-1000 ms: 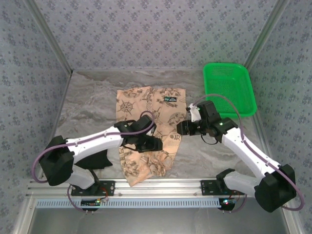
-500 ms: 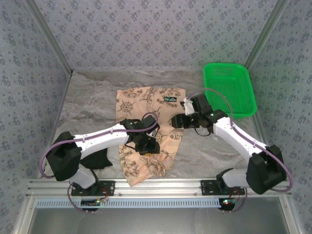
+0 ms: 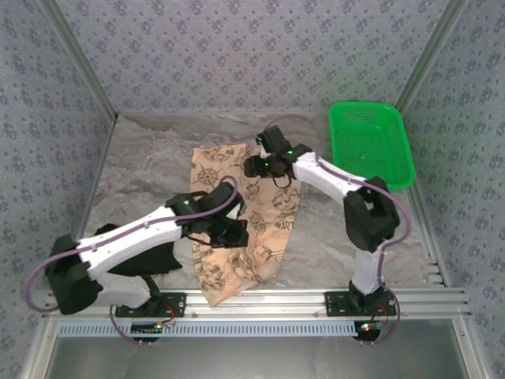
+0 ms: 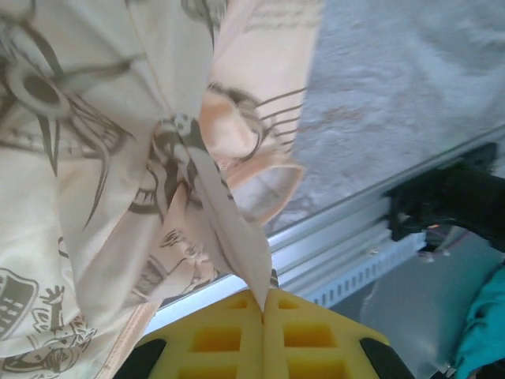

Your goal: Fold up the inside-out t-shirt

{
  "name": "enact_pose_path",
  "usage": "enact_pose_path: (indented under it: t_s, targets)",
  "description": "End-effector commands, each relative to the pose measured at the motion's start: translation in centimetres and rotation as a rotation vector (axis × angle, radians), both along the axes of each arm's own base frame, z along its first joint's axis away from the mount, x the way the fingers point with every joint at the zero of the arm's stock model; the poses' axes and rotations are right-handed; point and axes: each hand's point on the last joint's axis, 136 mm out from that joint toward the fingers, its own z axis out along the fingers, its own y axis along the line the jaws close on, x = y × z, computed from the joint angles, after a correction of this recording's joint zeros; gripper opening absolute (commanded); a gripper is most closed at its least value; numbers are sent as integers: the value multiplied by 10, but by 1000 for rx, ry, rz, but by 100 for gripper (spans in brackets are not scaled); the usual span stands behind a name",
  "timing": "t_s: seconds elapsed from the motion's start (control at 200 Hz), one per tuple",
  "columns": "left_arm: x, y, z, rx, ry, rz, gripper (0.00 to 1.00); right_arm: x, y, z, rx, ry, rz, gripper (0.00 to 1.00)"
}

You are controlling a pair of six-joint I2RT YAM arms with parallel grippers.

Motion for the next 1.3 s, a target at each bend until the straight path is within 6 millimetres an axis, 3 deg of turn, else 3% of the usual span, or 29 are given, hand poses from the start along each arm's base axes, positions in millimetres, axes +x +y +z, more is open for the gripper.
enact_pose_path:
  t_s: [0.0, 0.105, 0.24, 0.455, 0.725, 0.865, 0.955, 1.039, 1.149, 1.294]
  targets:
    - [-9, 18, 0, 31, 0, 4, 0, 23, 2, -21, -111, 11, -90, 61]
    - [-14, 21, -4, 33, 22, 15, 0, 48, 10, -35, -174, 5, -116, 62]
    - [-15, 23, -2, 17, 18, 20, 0, 65, 8, -55, -256, 33, -143, 61]
    - [-18, 22, 1, -10, 11, 3, 0, 87, 1, -62, -260, 21, -164, 59]
    - [-17, 21, 9, -33, -20, -31, 0, 105, 25, -75, -143, 45, -140, 46]
    - [-13, 27, 12, -24, -50, -24, 0, 116, 25, -88, -153, 58, -161, 36]
    - [-14, 29, 15, -29, -65, -43, 0, 121, 21, -90, -176, 37, -182, 21]
    - [-6, 38, 22, 0, -119, -53, 0, 125, 17, -76, -192, -3, -199, 6]
    - [10, 65, 36, 101, -240, -19, 0, 129, 10, -42, -206, -69, -214, 3]
    - [17, 81, 67, 95, -399, -44, 0, 132, -8, 15, -202, -149, -249, 3]
